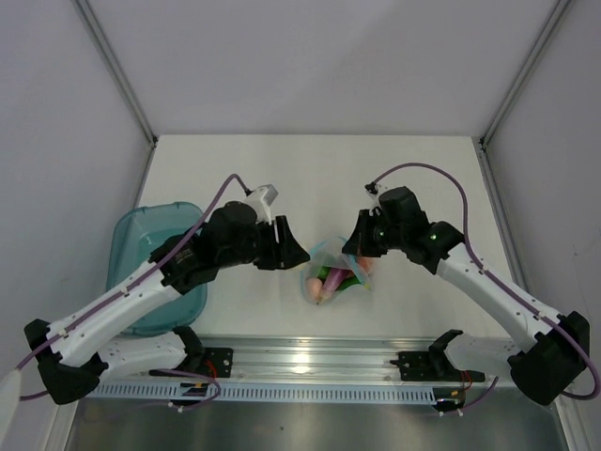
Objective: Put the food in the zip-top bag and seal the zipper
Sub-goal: Place the fake food in the zipper food storage bag.
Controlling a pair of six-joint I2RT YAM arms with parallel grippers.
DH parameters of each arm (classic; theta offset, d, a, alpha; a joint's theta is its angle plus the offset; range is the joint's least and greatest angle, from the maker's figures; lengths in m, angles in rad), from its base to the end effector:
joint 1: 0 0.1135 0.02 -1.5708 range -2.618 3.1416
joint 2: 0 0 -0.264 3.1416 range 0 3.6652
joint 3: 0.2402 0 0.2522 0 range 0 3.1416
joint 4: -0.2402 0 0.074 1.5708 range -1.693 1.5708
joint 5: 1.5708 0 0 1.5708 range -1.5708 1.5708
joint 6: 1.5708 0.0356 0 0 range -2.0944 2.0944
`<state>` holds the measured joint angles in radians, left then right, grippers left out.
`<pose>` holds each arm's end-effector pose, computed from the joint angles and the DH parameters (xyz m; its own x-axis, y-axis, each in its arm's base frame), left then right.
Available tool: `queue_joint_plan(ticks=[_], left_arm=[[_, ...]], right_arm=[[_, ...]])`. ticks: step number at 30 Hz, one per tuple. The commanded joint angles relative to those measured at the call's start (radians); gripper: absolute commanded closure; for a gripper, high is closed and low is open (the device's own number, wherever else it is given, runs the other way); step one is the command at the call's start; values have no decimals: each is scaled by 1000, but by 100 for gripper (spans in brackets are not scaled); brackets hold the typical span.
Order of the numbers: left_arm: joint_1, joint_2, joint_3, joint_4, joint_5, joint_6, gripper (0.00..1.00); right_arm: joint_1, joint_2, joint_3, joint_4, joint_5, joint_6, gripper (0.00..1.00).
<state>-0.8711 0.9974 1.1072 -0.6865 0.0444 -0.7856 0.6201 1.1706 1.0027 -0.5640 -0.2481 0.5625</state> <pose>0.1312 -0.1583 0.3620 -0.8057 -0.1400 -0.5755 0.3089 0.7297 -0.6100 0.1979 0.1520 0.3023 -0.8398 0.0356 -0.5418 -0.3122 0.7847 0.5356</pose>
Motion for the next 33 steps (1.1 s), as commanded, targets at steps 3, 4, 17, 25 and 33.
queue_joint_plan(ticks=[3, 4, 17, 25, 33], left_arm=[[-74, 66, 14, 155, 29, -15, 99], [-80, 76, -3, 169, 35, -17, 99], [-95, 247, -47, 268, 69, -12, 99], [-95, 299, -49, 272, 45, 2, 35], [-95, 221, -43, 271, 17, 75, 1]], right_arm=[[26, -32, 89, -33, 23, 42, 100], [29, -37, 93, -36, 23, 45, 100], [43, -84, 86, -59, 30, 82, 100], [43, -95, 79, -68, 32, 85, 100], [43, -88, 70, -60, 29, 86, 100]])
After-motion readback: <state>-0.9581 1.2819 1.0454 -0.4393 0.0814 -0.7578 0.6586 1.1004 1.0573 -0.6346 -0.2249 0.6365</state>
